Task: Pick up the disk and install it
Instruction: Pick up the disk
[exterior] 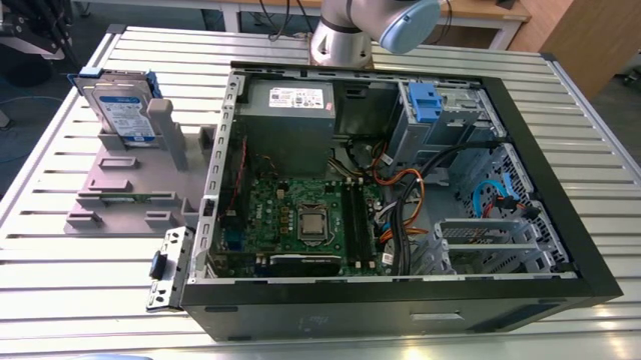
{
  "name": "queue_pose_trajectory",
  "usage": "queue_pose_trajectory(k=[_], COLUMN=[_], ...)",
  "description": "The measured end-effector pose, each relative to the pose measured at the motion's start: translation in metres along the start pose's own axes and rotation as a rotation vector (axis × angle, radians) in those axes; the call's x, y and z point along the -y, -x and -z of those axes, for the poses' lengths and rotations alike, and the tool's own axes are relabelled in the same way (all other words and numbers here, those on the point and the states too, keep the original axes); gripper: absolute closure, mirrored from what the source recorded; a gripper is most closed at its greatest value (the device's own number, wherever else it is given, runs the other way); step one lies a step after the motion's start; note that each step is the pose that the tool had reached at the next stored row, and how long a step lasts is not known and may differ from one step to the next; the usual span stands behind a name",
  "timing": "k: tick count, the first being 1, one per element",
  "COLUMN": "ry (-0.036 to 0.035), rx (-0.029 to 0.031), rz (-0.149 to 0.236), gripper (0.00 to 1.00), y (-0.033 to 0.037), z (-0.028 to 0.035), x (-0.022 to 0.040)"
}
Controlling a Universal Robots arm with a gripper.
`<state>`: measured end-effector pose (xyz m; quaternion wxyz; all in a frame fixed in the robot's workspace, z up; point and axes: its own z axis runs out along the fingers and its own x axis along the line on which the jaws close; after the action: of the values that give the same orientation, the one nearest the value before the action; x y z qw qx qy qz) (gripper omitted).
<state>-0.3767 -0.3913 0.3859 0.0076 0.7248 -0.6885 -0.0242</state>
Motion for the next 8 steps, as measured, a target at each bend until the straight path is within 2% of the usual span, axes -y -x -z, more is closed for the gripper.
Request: queue_pose_trajectory(k=[8], ry=[0.0003], rx=[-0.0005], rz=[0.011], gripper=[0.89], y=[0.0], z=[0.0], x=[0.0])
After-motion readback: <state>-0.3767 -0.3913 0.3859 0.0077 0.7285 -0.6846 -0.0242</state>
